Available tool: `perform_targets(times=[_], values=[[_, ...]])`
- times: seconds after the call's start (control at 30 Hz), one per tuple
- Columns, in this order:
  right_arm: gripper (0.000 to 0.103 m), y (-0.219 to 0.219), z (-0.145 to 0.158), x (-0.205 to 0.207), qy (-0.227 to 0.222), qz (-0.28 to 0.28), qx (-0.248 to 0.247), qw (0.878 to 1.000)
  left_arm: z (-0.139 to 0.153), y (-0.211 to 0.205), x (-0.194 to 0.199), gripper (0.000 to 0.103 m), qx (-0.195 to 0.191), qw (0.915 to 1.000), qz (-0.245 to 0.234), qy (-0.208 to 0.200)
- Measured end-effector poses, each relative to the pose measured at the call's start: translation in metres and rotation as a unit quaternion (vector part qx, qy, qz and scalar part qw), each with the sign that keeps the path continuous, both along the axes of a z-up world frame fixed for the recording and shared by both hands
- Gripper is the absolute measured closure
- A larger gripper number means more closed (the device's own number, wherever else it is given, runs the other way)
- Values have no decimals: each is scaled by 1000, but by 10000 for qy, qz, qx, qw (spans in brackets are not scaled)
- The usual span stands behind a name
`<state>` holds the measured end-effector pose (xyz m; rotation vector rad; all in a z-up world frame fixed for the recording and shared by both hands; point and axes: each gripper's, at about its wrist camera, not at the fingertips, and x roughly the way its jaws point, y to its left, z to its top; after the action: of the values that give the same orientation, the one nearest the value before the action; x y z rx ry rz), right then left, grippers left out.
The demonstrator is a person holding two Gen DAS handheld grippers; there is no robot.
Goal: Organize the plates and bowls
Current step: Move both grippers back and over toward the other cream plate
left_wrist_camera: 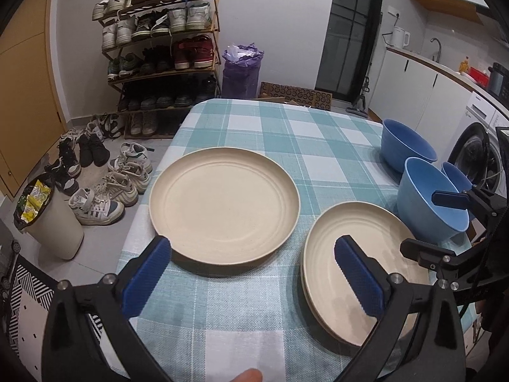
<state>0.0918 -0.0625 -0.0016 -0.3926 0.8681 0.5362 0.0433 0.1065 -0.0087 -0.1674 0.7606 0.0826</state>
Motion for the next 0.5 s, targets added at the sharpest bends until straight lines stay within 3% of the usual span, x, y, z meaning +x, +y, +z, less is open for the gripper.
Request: perform_targets(times=[0.1, 0.5], values=[[1, 3, 3, 2, -47, 39, 2, 10000, 0, 4, 0, 0, -38, 9999, 96, -1], [1, -5, 36, 20, -244, -16, 760, 9968, 2, 18, 1, 0, 50, 9993, 358, -31]])
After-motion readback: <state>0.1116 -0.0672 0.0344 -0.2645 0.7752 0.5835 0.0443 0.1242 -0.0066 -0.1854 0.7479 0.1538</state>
